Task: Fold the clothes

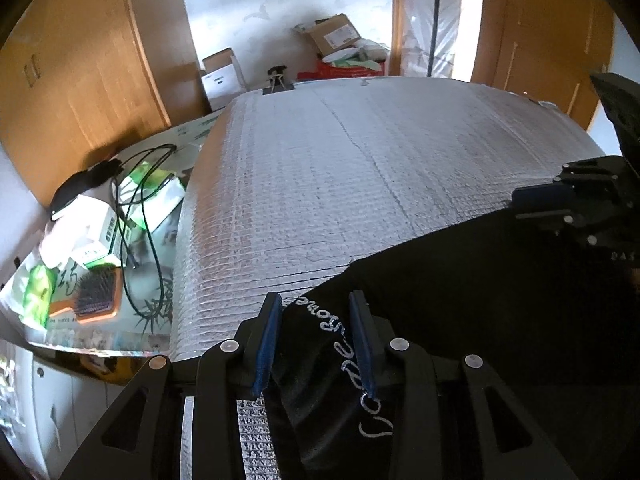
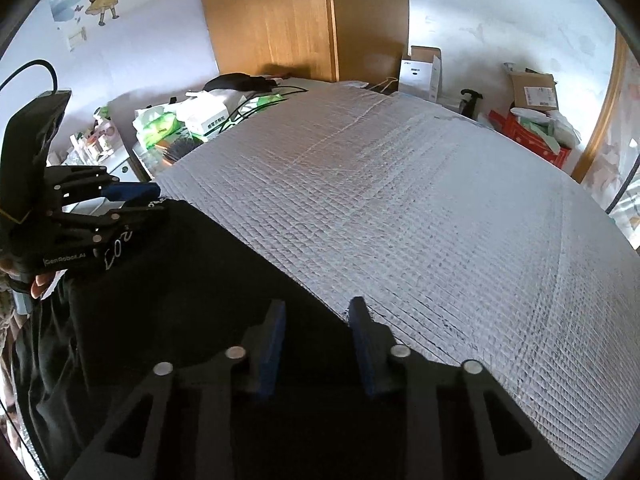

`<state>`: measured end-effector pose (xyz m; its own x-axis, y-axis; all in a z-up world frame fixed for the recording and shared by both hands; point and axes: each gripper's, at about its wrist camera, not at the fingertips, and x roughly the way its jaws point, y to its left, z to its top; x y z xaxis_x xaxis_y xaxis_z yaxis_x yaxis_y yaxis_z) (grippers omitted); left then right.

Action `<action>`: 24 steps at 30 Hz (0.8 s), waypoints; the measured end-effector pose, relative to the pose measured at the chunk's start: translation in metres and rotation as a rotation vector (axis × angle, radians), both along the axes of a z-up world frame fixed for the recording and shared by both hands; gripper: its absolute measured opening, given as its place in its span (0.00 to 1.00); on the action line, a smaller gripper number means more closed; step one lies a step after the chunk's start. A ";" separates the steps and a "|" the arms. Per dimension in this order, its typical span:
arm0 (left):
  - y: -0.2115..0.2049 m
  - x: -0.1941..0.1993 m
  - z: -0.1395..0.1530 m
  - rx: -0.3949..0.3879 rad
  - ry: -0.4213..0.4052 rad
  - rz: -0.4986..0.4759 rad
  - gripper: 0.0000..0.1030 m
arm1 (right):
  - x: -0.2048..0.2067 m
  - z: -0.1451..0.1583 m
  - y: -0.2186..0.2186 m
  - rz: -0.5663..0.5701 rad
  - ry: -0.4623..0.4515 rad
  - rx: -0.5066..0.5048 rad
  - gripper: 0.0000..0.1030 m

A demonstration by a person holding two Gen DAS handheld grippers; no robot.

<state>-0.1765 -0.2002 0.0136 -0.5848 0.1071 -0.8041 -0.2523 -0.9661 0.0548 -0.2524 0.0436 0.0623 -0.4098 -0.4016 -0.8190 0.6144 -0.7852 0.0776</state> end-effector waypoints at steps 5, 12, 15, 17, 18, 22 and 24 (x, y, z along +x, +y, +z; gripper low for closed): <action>0.003 0.002 0.000 -0.009 -0.003 -0.030 0.29 | 0.000 -0.001 0.002 -0.006 -0.004 -0.007 0.26; 0.012 0.006 0.002 -0.045 0.009 -0.047 0.12 | 0.000 0.000 0.004 -0.013 -0.003 -0.007 0.21; 0.017 0.006 0.002 -0.070 0.016 -0.047 0.10 | 0.001 0.000 0.006 -0.021 -0.009 -0.014 0.12; 0.019 0.007 0.003 -0.083 0.022 -0.046 0.08 | 0.002 0.000 0.007 -0.031 -0.005 -0.022 0.06; 0.020 0.007 0.004 -0.089 0.025 -0.045 0.08 | 0.002 0.001 0.007 -0.037 -0.003 -0.026 0.06; 0.018 0.010 0.009 -0.085 0.046 -0.028 0.07 | 0.007 0.003 0.008 -0.049 0.012 -0.032 0.03; 0.016 0.012 0.013 -0.079 0.058 -0.018 0.07 | 0.010 0.007 0.007 -0.051 0.028 -0.031 0.03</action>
